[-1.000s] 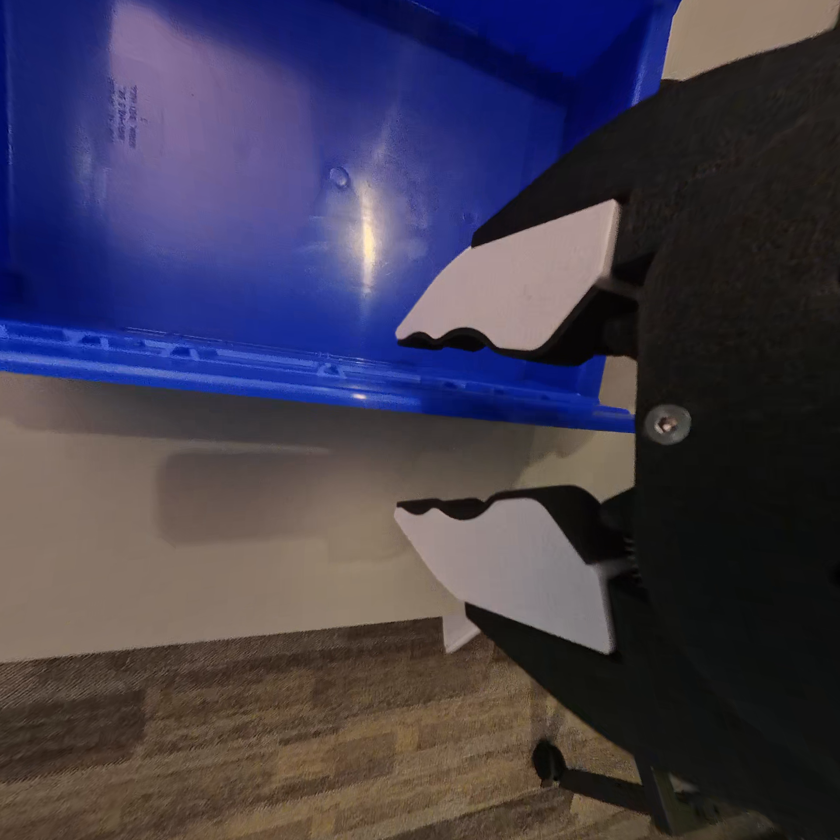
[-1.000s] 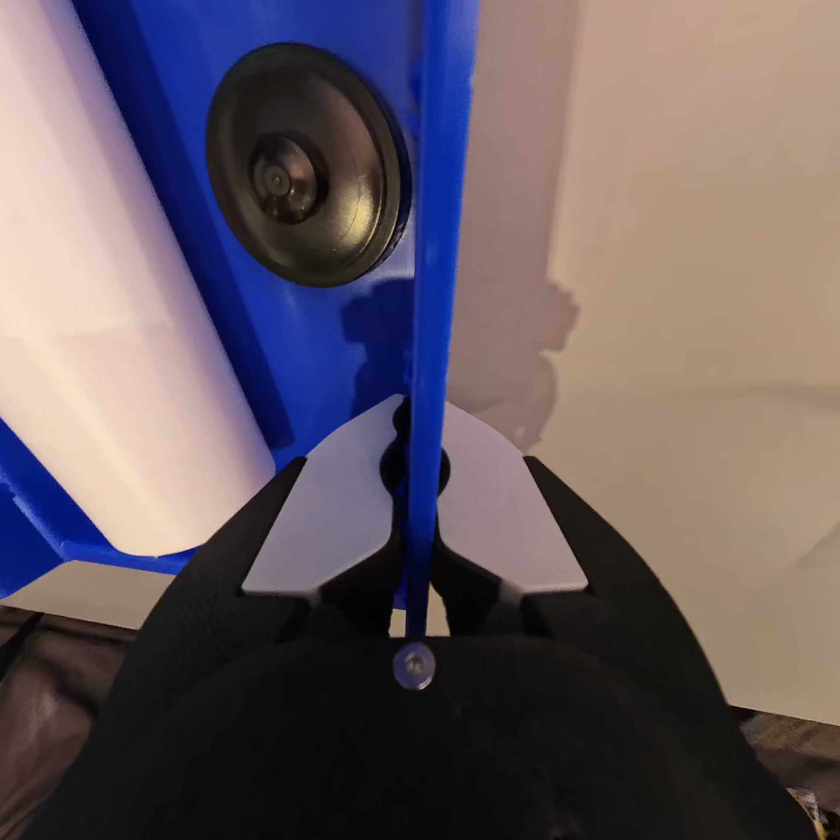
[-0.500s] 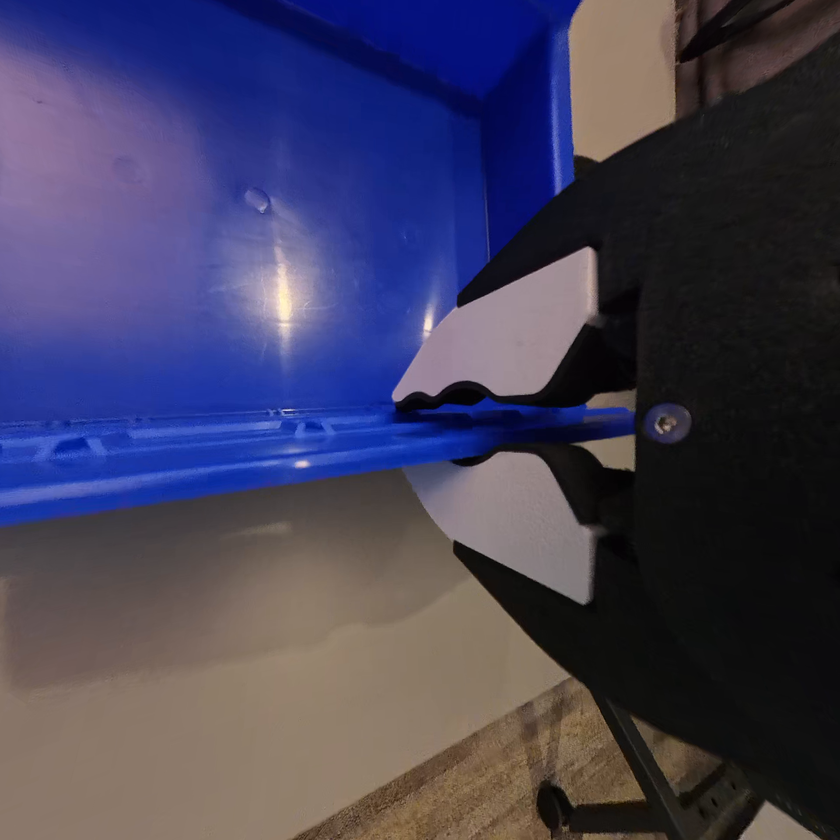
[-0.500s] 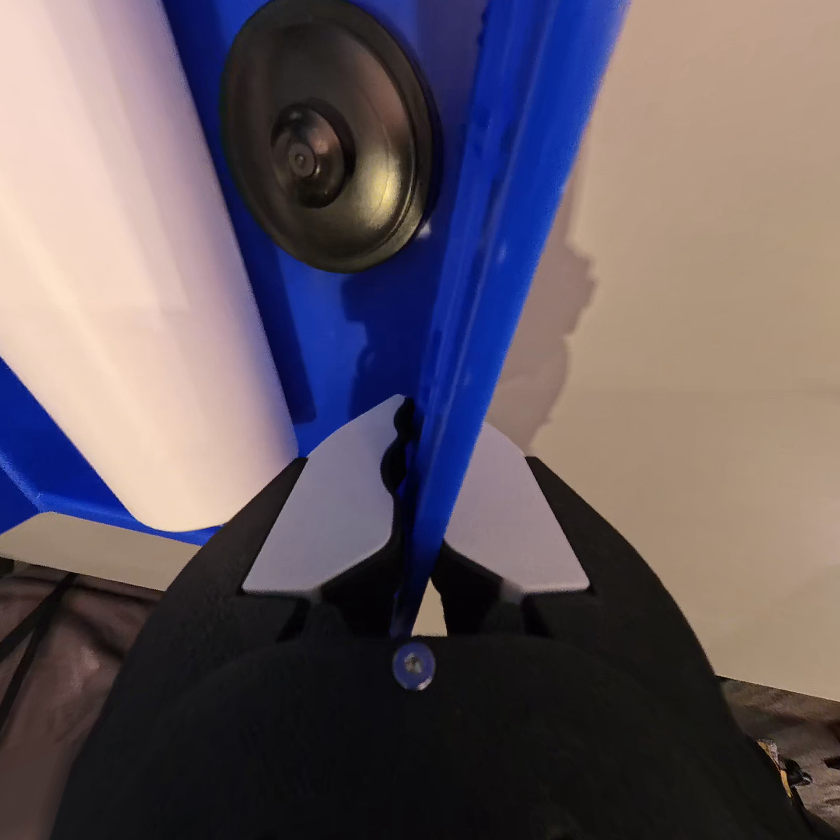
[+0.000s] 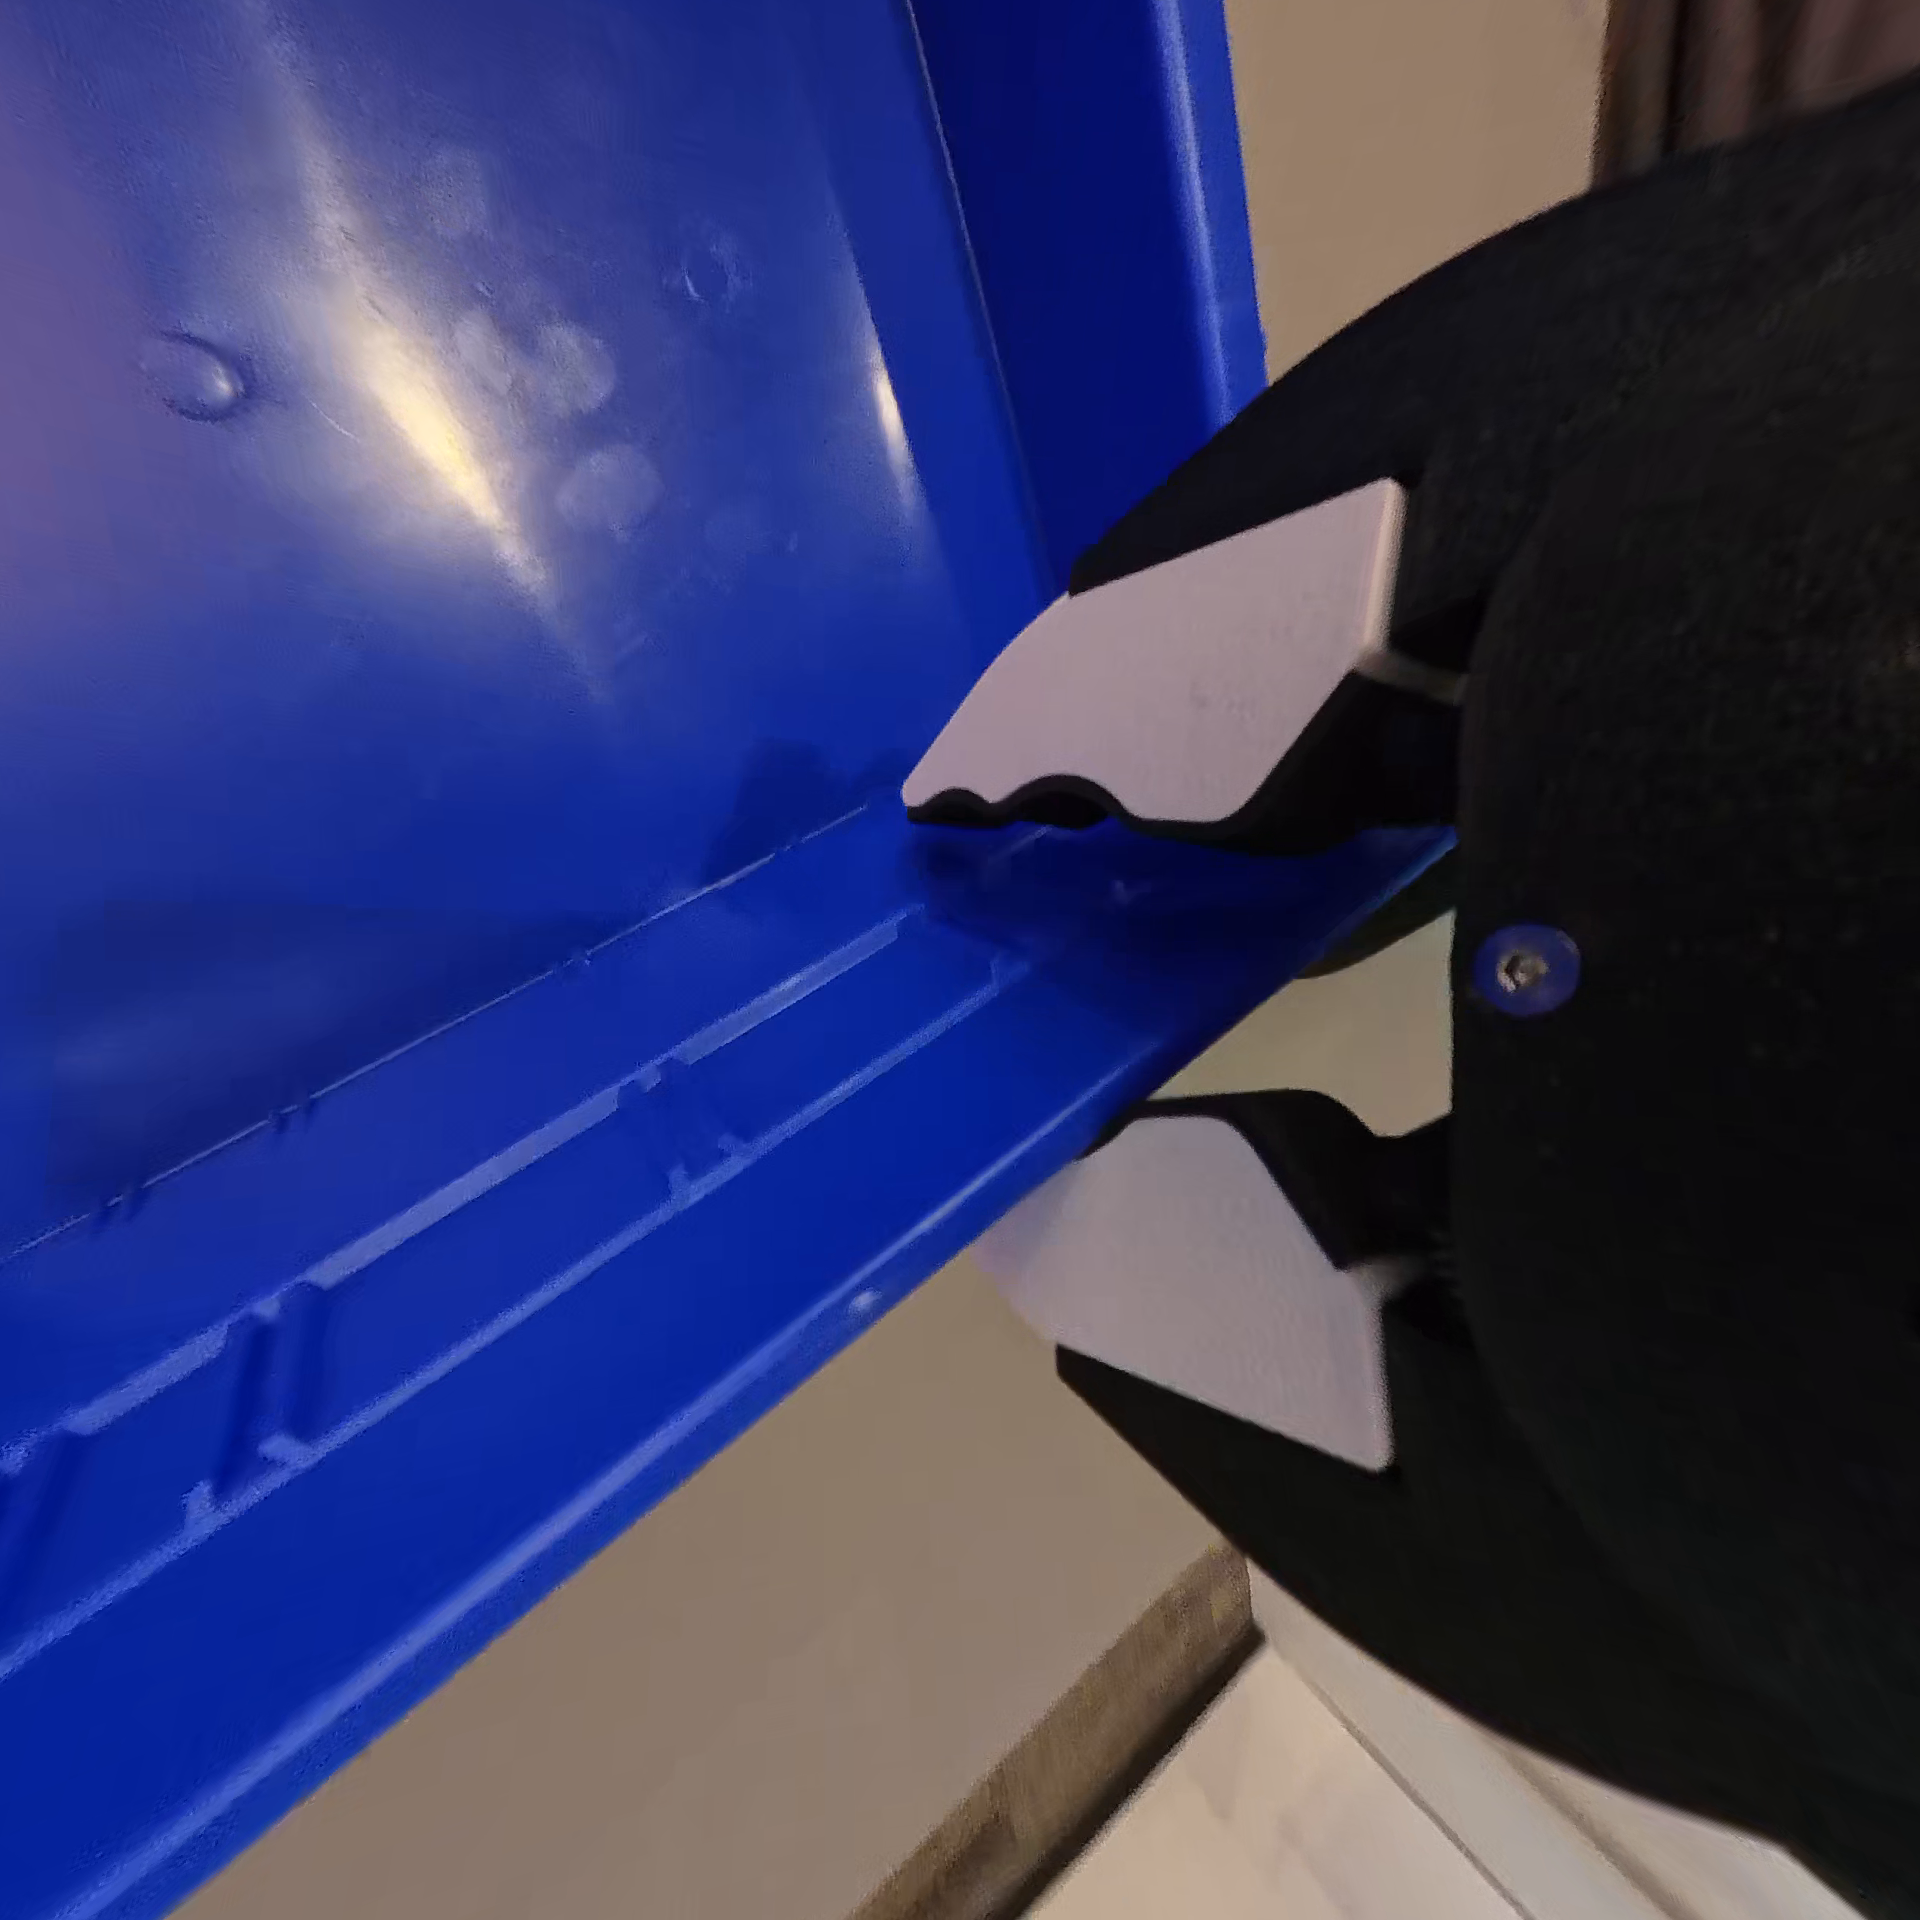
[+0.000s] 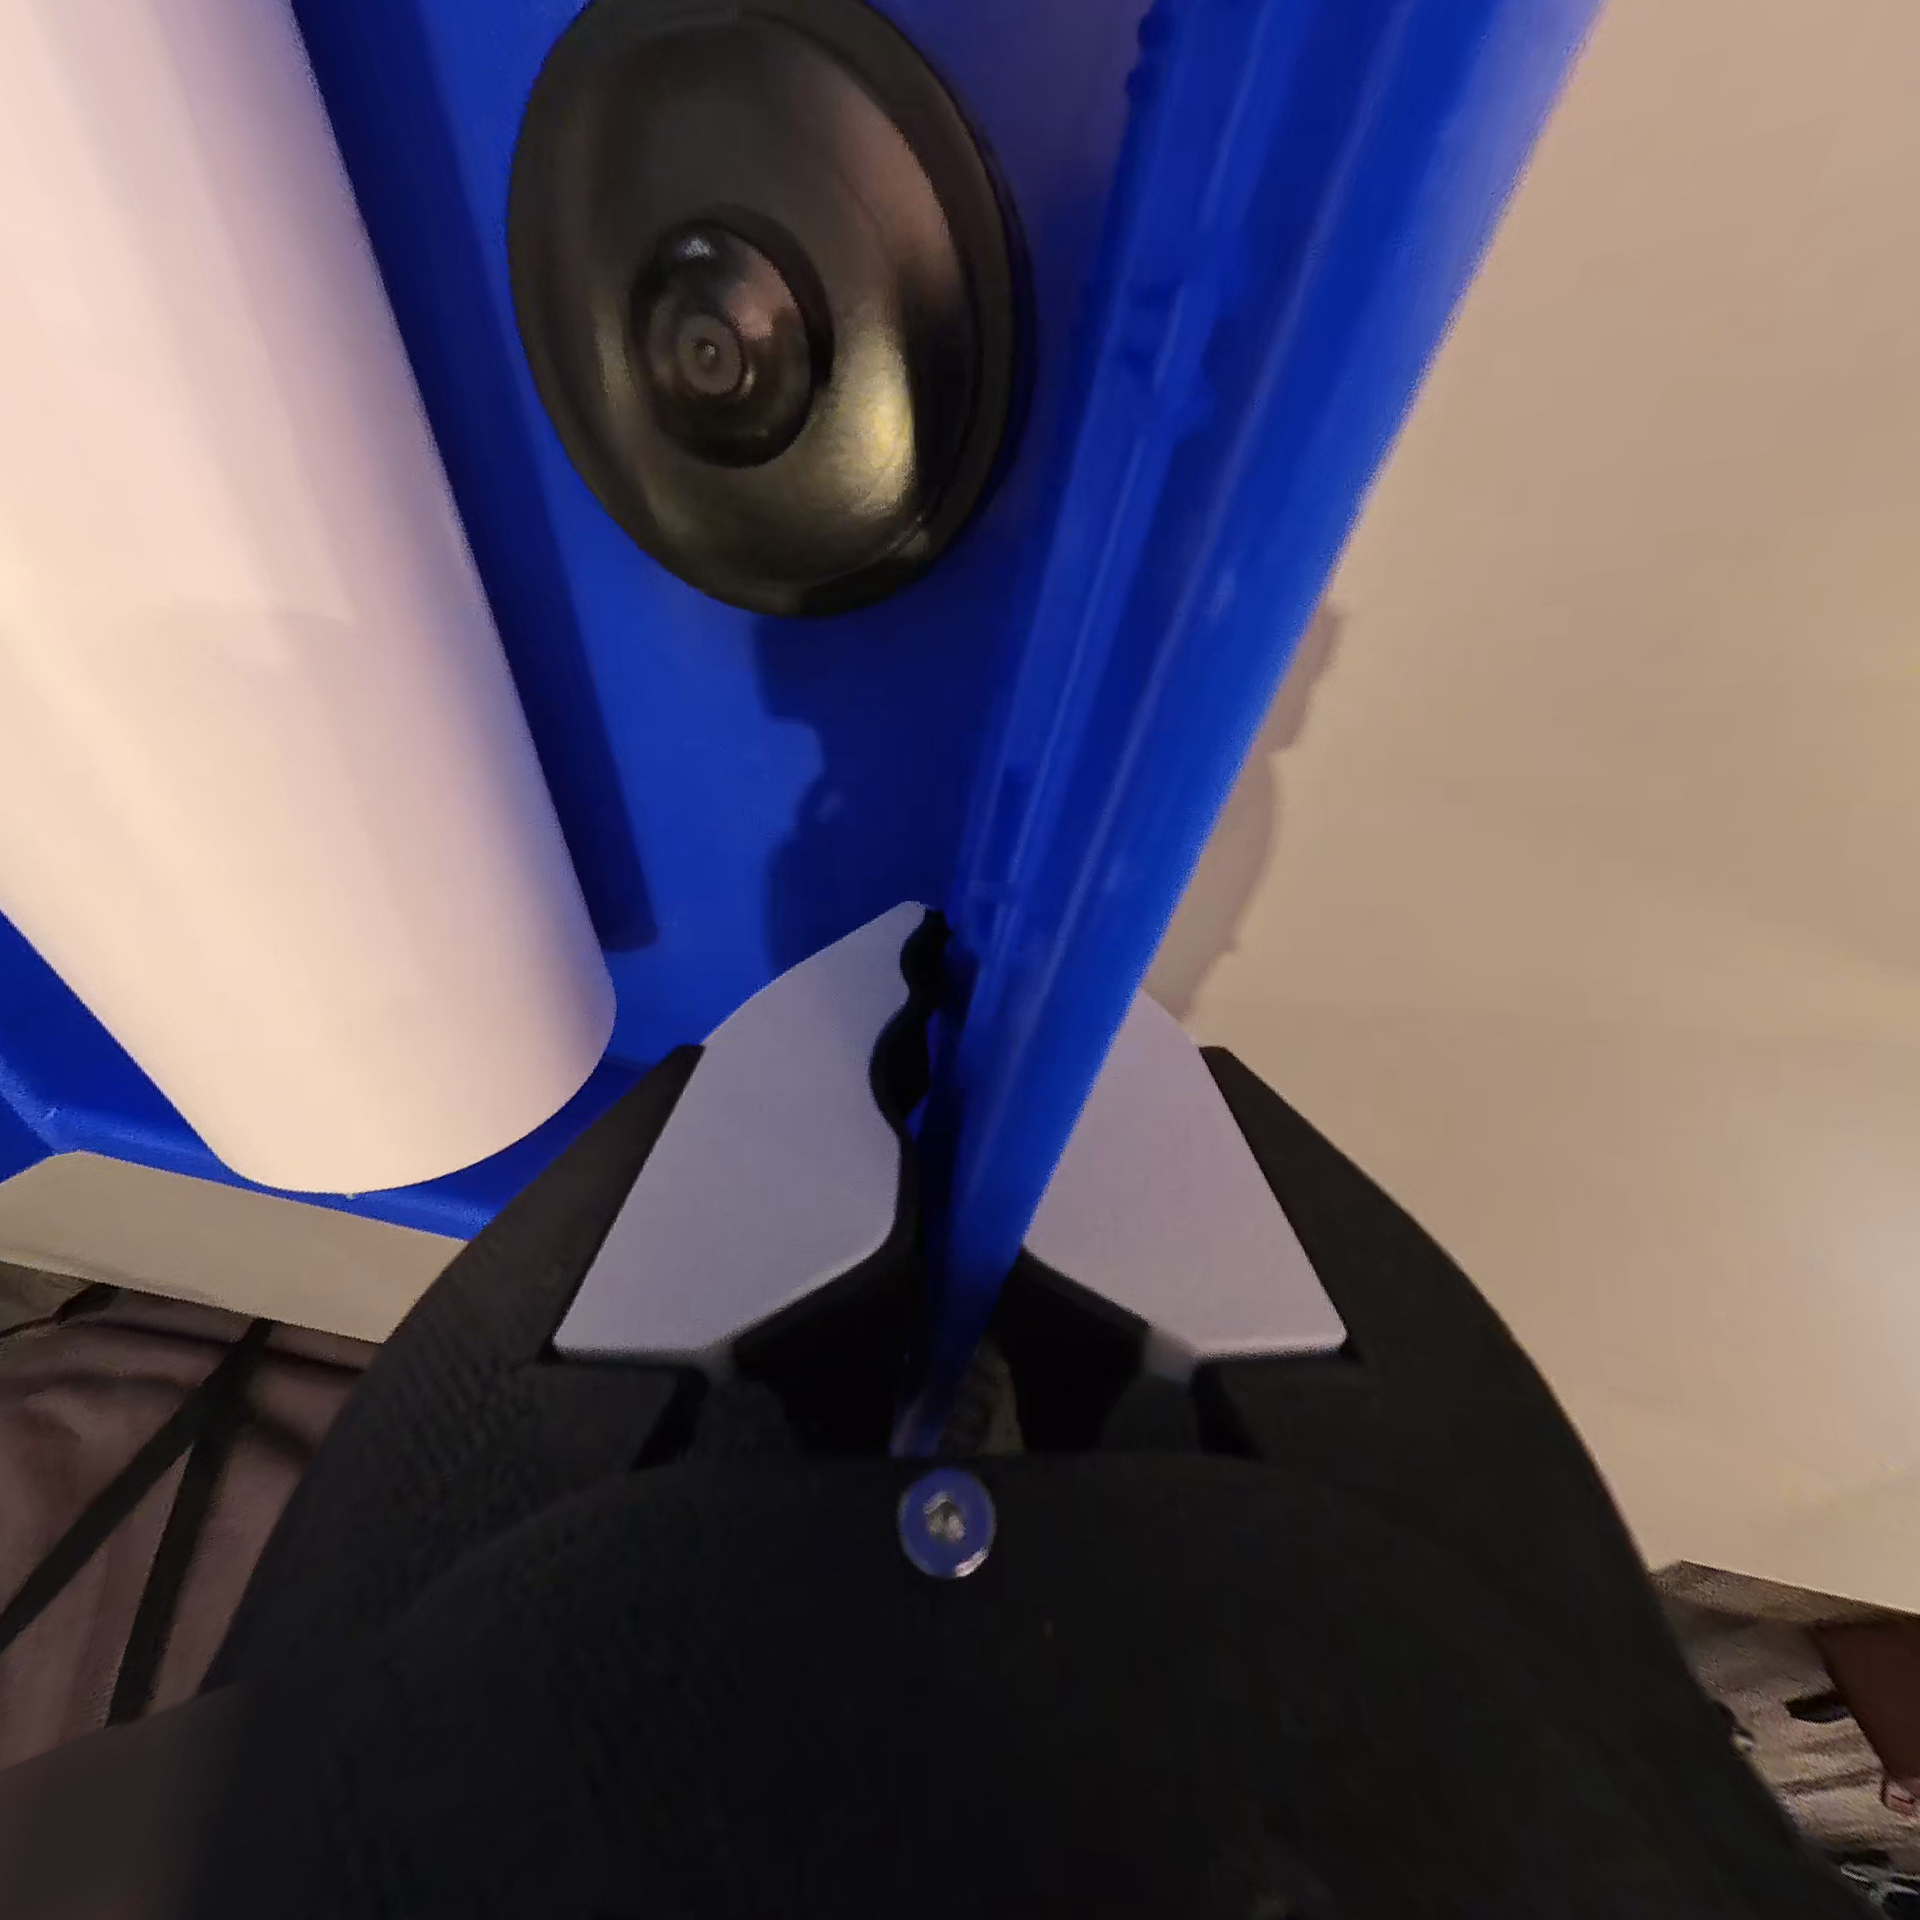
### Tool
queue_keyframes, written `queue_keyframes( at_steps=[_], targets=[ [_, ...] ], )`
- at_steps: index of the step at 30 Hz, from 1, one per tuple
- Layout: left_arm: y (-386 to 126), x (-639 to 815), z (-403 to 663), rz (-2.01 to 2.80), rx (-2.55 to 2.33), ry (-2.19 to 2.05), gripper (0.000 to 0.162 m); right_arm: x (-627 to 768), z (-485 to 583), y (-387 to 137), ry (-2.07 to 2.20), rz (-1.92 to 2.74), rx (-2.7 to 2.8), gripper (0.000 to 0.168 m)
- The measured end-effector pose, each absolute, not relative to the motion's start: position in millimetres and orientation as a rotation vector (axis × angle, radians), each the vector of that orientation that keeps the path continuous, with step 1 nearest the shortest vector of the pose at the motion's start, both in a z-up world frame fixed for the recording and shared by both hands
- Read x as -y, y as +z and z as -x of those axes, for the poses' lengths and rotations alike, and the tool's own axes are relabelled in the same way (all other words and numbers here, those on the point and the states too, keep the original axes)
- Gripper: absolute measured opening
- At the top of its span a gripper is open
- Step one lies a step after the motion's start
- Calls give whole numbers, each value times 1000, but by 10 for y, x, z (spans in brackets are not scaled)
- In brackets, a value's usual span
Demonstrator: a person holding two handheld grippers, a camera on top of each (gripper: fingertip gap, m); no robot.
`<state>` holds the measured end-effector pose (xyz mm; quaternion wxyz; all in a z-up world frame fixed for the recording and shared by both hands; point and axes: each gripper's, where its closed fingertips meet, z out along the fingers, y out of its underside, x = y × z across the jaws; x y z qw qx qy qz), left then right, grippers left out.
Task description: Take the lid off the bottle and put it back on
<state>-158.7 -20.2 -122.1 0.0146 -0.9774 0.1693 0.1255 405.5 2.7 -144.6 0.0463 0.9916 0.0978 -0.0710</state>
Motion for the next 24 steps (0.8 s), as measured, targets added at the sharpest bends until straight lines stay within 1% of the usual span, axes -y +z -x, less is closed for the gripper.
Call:
queue_keyframes(
  at_steps=[3,6,8,10,12,14,17,21,23,24],
  targets=[
    [-1238,154,1388,2973,-621,512,67,-52,-3821,-1459,-210,-3032,-363,7],
    [-1250,127,1152,2921,-686,506,74,-56,-3606,-1468,-194,-3027,-475,9],
    [-1255,110,1015,2890,-729,476,75,-61,-3493,-1468,-200,-3019,-546,10],
    [-1257,104,911,2868,-771,457,74,-119,-3468,-1477,-140,-3032,-605,14],
    [-1257,94,818,2843,-812,443,73,-215,-3490,-1478,-64,-3069,-637,21],
    [-1255,81,723,2822,-839,427,69,-344,-3539,-1466,24,-3123,-653,31],
    [-1258,79,663,2811,-852,443,72,-456,-3637,-1459,99,-3159,-617,41],
    [-1260,95,611,2815,-875,397,73,-441,-3625,-1495,-69,-3148,-521,38],
    [-1259,122,594,2830,-901,342,76,-402,-3552,-1495,-222,-3118,-493,31],
    [-1254,140,575,2838,-913,289,76,-382,-3532,-1493,-239,-3093,-532,23]
  ],
)
